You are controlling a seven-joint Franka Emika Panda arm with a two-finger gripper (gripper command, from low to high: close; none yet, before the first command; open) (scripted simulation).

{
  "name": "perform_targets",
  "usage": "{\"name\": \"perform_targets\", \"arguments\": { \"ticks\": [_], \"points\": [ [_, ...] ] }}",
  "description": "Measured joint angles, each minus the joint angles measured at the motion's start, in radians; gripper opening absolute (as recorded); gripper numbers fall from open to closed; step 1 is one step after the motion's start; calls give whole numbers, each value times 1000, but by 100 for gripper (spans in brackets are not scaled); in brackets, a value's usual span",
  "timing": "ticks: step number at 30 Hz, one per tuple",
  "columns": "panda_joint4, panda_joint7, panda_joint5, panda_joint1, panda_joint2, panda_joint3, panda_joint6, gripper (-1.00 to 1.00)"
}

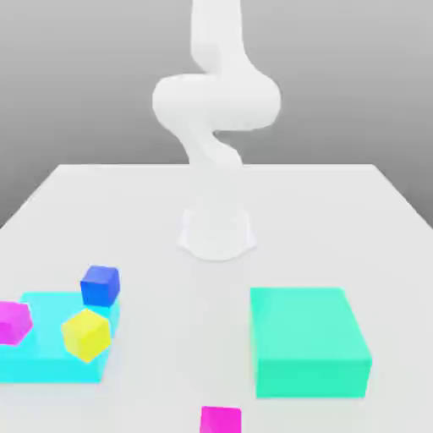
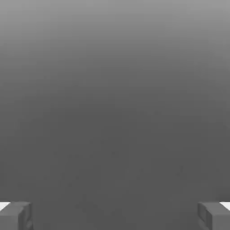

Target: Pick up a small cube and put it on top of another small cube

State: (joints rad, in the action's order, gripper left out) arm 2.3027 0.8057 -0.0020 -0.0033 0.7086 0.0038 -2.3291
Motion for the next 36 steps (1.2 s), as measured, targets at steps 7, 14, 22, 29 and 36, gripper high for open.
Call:
{"name": "perform_targets", "arguments": {
  "ticks": [7,14,22,29,36],
  "points": [
    [8,17,-8,-7,-260,9,-83,0],
    [15,35,-15,-11,-514,15,-164,0],
    [24,51,-18,-10,-804,15,-256,0],
    [23,58,-14,-8,-1057,16,-354,0],
    [-1,64,-22,-7,-1191,14,-455,-100]
  ]
}}
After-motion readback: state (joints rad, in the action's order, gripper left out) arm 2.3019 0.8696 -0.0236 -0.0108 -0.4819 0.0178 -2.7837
